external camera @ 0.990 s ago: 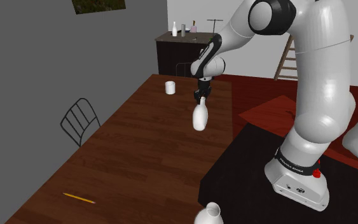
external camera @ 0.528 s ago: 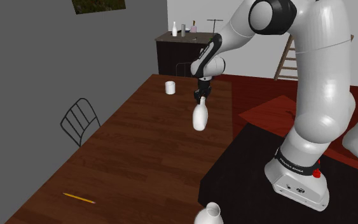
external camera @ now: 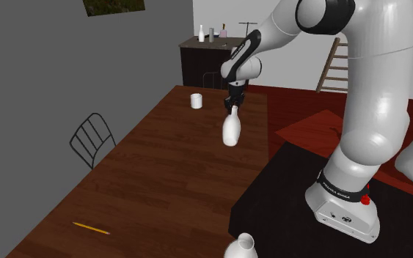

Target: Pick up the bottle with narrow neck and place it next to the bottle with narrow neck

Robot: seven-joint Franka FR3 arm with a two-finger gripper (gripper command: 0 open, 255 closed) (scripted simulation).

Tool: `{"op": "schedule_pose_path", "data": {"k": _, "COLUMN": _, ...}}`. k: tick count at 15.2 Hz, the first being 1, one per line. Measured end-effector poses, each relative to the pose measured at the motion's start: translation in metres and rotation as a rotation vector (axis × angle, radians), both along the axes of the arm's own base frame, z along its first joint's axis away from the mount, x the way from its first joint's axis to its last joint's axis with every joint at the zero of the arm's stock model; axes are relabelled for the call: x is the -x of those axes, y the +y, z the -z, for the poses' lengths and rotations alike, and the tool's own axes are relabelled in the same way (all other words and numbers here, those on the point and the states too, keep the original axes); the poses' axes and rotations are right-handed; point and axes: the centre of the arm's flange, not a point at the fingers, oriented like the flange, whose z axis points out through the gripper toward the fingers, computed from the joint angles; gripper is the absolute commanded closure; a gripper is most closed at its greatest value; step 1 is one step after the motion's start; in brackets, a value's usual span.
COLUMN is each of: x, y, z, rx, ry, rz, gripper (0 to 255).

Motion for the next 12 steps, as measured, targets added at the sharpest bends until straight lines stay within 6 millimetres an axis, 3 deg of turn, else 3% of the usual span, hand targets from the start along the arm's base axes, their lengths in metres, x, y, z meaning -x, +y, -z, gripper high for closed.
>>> {"op": "schedule_pose_path", "data": {"k": 12, "x": 0.0, "y": -0.001, "z": -0.064, "rx": 0.0, "ry": 0.0, "rz": 0.0, "gripper": 255}}
